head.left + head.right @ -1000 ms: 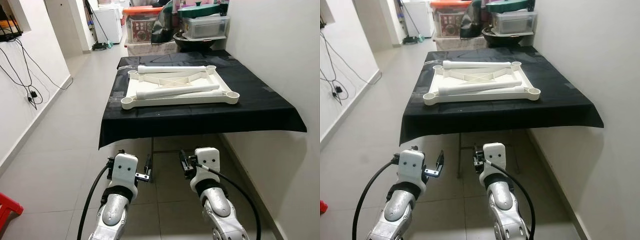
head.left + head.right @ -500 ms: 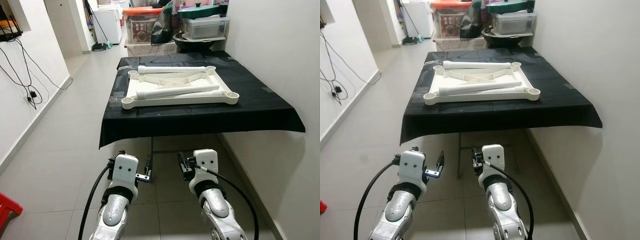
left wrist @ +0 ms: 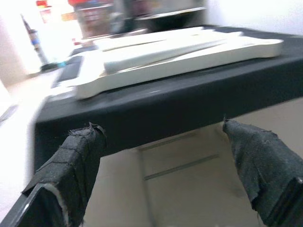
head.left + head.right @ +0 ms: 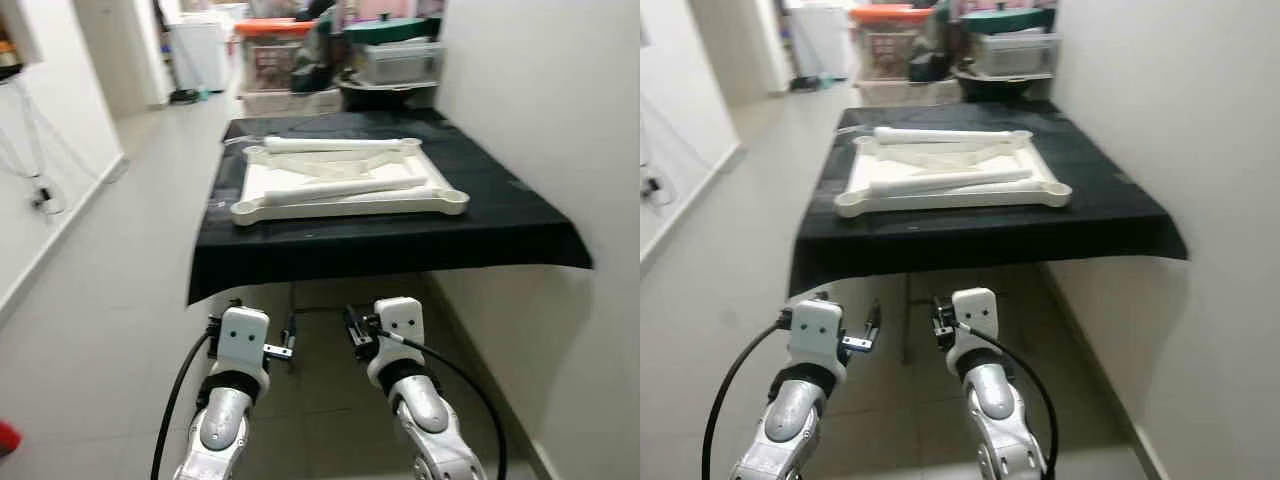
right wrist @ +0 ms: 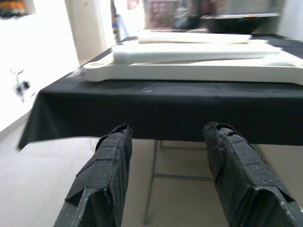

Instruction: Building children table

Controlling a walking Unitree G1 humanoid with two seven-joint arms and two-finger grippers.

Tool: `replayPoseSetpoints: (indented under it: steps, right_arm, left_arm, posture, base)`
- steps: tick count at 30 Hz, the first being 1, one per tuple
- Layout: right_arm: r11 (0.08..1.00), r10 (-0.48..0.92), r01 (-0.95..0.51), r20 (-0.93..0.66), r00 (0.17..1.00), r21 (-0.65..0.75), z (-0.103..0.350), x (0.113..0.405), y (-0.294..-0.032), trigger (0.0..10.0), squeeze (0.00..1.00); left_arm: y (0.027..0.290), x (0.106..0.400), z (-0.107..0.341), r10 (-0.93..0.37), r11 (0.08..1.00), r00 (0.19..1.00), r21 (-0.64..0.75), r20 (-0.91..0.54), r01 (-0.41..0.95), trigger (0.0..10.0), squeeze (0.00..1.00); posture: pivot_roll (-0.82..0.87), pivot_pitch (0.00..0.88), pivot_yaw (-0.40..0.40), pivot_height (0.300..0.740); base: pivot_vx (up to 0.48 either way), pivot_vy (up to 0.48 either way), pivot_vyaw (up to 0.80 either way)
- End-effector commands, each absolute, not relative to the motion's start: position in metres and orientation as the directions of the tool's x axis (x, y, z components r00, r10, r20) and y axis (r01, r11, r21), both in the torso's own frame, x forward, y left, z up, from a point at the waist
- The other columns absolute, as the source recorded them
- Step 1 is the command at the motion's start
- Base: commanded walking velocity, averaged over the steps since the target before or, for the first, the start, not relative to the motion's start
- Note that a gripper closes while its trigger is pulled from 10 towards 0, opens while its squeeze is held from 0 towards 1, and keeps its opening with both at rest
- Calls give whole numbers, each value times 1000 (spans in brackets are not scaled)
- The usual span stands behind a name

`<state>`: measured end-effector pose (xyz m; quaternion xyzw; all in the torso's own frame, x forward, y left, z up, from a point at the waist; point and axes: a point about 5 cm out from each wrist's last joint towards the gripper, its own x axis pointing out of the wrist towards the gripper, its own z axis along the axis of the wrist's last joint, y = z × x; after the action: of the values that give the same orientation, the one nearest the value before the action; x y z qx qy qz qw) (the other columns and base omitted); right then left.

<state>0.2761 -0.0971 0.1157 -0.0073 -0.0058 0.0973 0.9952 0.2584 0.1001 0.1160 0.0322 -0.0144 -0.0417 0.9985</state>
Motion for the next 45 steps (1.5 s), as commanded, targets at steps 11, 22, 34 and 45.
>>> replayPoseSetpoints:
  steps: [11,22,34,45]
  right_arm:
    - [978,208,-207,25,978,-30,116,277,-97,10000,0]
    - [975,220,-219,59,974,-29,122,279,-94,10000,0]
    - [988,156,-156,93,983,-12,128,284,-102,10000,0]
    - [996,77,-81,140,987,27,143,299,-115,10000,0]
  left_arm:
    - [98,260,113,-93,993,995,71,17,92,10000,0]
    - [99,262,116,-90,993,996,74,29,88,10000,0]
    - [112,271,129,-52,995,995,88,81,45,10000,0]
    - [115,272,131,-36,995,995,95,90,27,10000,0]
  posture:
    - [36,0,-13,740]
    - [42,0,-12,740]
    - [50,0,-22,740]
    - [59,0,-24,740]
  base:
    - [266,0,0]
    - [265,0,582]
    - [268,0,-67]
    - [272,0,-291]
